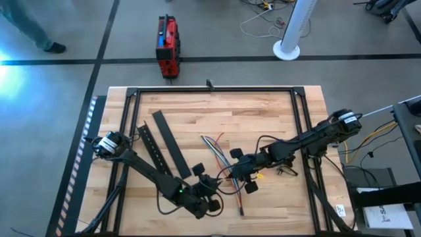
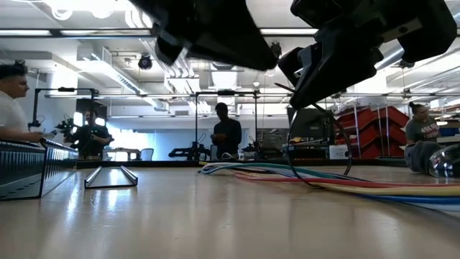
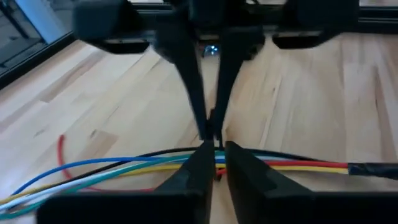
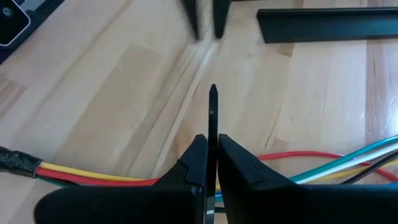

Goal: Ziptie cables
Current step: Wrap the cable wires with the black zip tie

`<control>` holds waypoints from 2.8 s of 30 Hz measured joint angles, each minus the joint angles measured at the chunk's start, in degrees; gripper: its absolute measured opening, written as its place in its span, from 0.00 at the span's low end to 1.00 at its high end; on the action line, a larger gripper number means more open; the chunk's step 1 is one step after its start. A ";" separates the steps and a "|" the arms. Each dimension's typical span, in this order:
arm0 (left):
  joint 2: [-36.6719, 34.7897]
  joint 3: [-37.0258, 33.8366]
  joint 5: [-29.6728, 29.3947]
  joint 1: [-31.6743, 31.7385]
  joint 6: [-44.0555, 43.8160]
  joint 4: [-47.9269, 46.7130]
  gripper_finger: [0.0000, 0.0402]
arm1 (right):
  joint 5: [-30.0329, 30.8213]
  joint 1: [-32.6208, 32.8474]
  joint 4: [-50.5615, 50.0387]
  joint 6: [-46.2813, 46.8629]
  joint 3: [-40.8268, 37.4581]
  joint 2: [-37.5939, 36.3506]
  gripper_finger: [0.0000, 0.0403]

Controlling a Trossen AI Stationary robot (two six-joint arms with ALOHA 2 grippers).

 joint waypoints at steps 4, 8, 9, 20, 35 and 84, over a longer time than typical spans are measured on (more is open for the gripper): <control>0.43 -5.01 -0.31 1.01 1.15 10.39 0.18 | 0.00 -0.01 0.16 0.01 -0.02 0.00 0.02; 0.54 -10.11 -0.29 1.95 1.92 20.65 0.26 | 0.02 0.00 0.12 0.01 -0.02 0.00 0.02; 0.54 -11.23 -0.28 2.13 2.18 23.48 0.28 | 0.02 -0.01 0.17 -0.01 -0.04 0.00 0.02; 0.54 -16.91 3.39 2.59 6.22 36.78 0.37 | 0.02 -0.01 0.95 -0.75 -0.07 0.00 0.02; 0.54 -14.18 6.91 3.64 13.38 36.85 0.31 | 0.02 -0.01 1.15 -0.93 -0.07 -0.02 0.02; 2.41 -14.29 12.58 7.12 5.15 35.41 0.11 | -0.04 -0.01 0.41 -0.93 -0.07 0.00 0.02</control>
